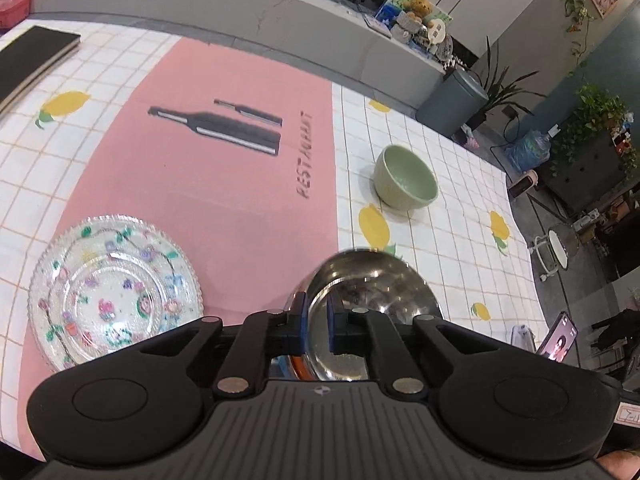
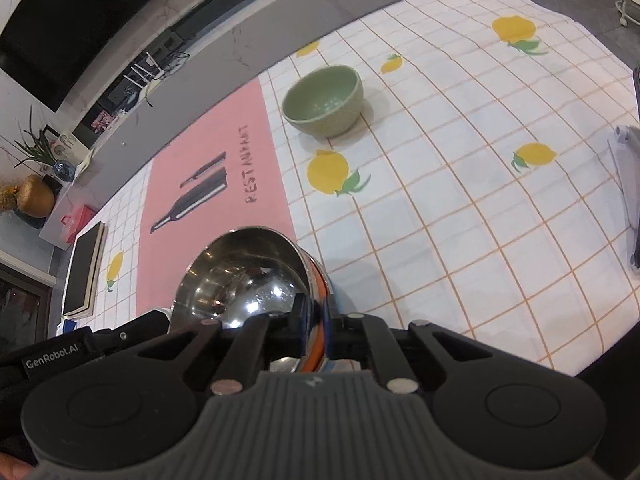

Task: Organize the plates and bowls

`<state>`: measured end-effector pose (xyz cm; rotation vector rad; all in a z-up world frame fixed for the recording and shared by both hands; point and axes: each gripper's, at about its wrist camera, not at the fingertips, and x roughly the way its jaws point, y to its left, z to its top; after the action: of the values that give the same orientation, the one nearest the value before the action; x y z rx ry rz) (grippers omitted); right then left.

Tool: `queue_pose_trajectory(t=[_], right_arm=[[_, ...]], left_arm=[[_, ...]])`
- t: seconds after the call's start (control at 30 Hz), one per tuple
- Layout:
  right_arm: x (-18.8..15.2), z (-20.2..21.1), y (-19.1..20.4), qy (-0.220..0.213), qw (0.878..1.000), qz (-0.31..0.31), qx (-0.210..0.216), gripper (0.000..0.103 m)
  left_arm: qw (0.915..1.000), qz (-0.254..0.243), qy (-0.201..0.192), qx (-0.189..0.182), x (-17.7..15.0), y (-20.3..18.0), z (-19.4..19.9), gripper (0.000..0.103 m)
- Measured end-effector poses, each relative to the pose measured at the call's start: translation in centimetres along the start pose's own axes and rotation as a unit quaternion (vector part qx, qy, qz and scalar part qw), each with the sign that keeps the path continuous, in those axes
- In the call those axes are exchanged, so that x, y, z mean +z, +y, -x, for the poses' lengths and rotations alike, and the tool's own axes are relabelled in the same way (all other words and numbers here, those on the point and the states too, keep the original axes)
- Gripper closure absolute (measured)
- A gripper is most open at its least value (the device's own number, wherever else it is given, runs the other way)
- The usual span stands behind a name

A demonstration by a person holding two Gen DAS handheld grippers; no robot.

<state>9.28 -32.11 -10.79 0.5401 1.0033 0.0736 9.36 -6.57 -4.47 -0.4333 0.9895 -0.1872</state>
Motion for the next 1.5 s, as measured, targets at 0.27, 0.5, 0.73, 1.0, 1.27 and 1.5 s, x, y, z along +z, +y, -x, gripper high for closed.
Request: queue_pose_trajectory(t=[0.27,0.5,0.73,1.0,1.27,1.5], right_arm=[[1.5,-0.1,0.2,-0.016,1.0,0.006,0.007,0.093],[3.2,-1.1,0.9,-0.02,0.999,0.033,0.005,0.082],[5.4,-1.9,1.4,-0.029,0.998,0.062,-0.006,0.071],[8.4,-3.5,0.5,-0.036,0.998,0.049,-0.026,0.065],[12.0,-5.9,-0.5,-0.032,0.998,0.034,-0.037,0.057],[14.0,-8.7,-1.3,-0.015,0.999,0.01,-0.039,0.057]], left_arm=[[0.9995,-0.022,-0.019,-0.014,2.4,-0.8,0.4,0.093],[0.9957,-0.082,-0.016,-0.041,4.6,-3.5,-0.1,0.085],[0.9888,-0.137,0.012,-0.058,7.4,-6.0,-2.6,0.064],[0.9874,-0.148,0.027,-0.049,10.3,-6.1,-5.9,0.052],[0.9847,-0.164,0.028,-0.054,12.7,-7.0,-8.7,0.043],[0.9856,-0.15,0.052,-0.058,14.1,-7.1,-12.0,0.042]])
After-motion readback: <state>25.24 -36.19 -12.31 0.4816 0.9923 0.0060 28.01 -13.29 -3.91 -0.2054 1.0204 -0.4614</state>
